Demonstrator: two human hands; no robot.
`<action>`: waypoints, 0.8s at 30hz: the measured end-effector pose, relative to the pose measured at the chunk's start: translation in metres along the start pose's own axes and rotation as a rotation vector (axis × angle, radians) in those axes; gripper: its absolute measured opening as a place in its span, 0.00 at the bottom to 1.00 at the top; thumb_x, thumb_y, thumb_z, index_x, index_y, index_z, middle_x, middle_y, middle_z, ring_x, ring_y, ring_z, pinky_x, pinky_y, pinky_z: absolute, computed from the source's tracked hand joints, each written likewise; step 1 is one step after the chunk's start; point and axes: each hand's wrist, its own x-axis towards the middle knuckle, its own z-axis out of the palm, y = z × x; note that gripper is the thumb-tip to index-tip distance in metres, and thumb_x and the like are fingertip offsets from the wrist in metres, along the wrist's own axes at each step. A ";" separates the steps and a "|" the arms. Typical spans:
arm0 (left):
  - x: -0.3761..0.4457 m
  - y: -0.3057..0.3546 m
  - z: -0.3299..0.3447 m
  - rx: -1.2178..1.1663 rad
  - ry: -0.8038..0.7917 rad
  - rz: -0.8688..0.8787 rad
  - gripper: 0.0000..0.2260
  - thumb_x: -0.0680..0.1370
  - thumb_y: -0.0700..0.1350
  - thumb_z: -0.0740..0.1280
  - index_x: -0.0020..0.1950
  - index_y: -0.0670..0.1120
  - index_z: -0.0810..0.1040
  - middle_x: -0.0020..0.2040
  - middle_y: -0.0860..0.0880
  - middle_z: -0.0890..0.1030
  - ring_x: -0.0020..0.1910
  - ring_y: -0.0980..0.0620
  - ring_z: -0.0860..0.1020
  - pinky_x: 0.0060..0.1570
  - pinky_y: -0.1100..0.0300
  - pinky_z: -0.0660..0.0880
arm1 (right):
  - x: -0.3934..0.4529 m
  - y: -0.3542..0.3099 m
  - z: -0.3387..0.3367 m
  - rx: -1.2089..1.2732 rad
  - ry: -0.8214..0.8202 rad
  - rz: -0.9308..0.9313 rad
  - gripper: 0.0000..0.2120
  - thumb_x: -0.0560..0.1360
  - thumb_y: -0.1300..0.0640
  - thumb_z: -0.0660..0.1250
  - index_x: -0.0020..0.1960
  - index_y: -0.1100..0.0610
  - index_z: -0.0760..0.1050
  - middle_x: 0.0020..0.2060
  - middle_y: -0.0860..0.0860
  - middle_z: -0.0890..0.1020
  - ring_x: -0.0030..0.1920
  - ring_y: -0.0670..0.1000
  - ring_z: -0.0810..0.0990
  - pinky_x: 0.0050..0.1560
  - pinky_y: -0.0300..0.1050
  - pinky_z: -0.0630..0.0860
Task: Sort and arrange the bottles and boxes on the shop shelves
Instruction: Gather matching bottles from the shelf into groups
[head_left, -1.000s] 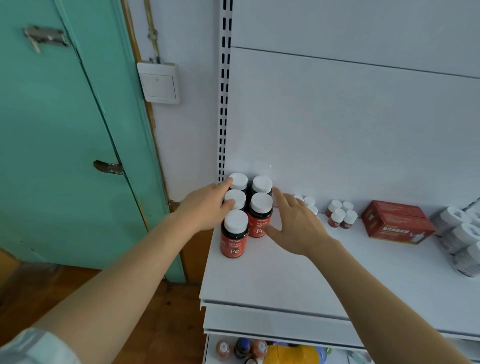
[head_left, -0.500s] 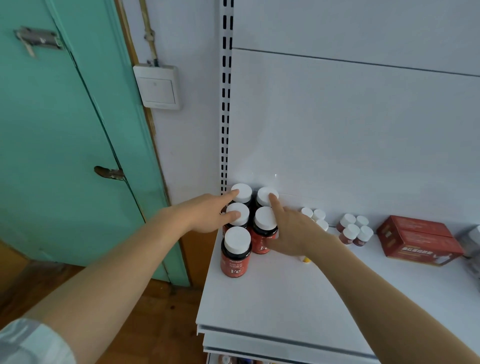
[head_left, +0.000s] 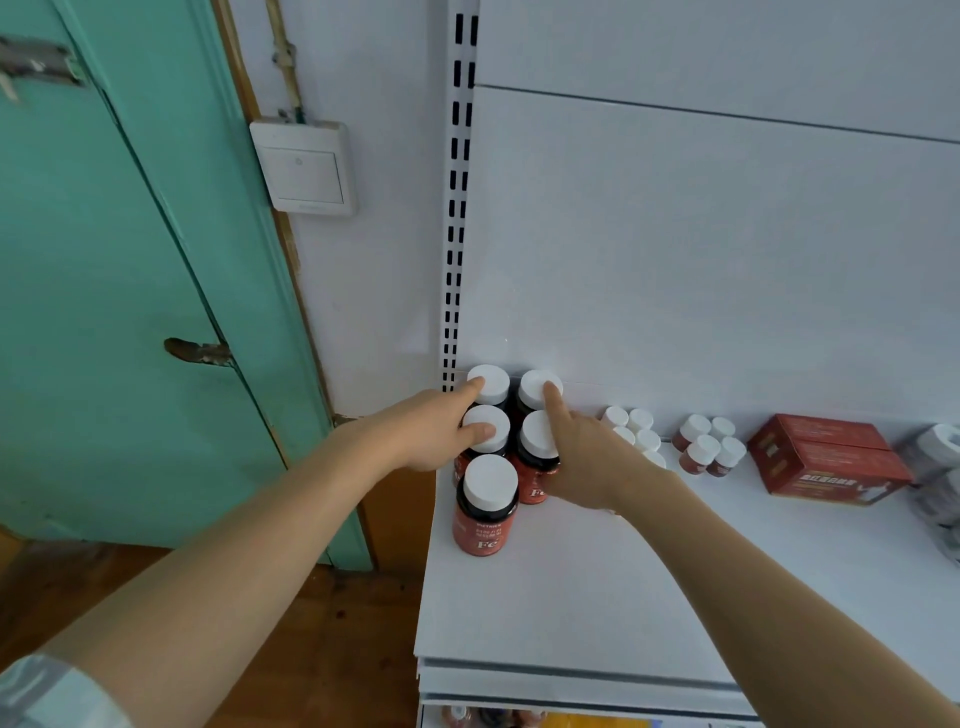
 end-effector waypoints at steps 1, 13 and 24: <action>-0.001 -0.001 0.000 -0.010 -0.007 0.006 0.32 0.81 0.61 0.57 0.80 0.57 0.44 0.71 0.43 0.72 0.62 0.45 0.76 0.62 0.49 0.73 | -0.001 0.000 -0.001 0.020 -0.005 0.002 0.50 0.70 0.46 0.70 0.77 0.51 0.38 0.55 0.53 0.77 0.50 0.57 0.79 0.50 0.55 0.77; 0.001 0.000 0.001 -0.042 0.016 0.021 0.34 0.80 0.61 0.60 0.80 0.57 0.45 0.70 0.44 0.72 0.62 0.46 0.75 0.61 0.51 0.73 | -0.003 -0.001 -0.001 0.048 0.002 0.007 0.49 0.71 0.45 0.70 0.77 0.52 0.40 0.54 0.54 0.78 0.48 0.57 0.79 0.49 0.56 0.77; -0.055 0.015 0.025 0.280 0.479 0.175 0.33 0.75 0.73 0.49 0.71 0.53 0.61 0.65 0.51 0.71 0.51 0.49 0.78 0.45 0.52 0.78 | -0.046 -0.012 -0.009 -0.176 0.363 -0.090 0.34 0.72 0.43 0.69 0.73 0.49 0.61 0.65 0.53 0.70 0.59 0.58 0.72 0.51 0.52 0.75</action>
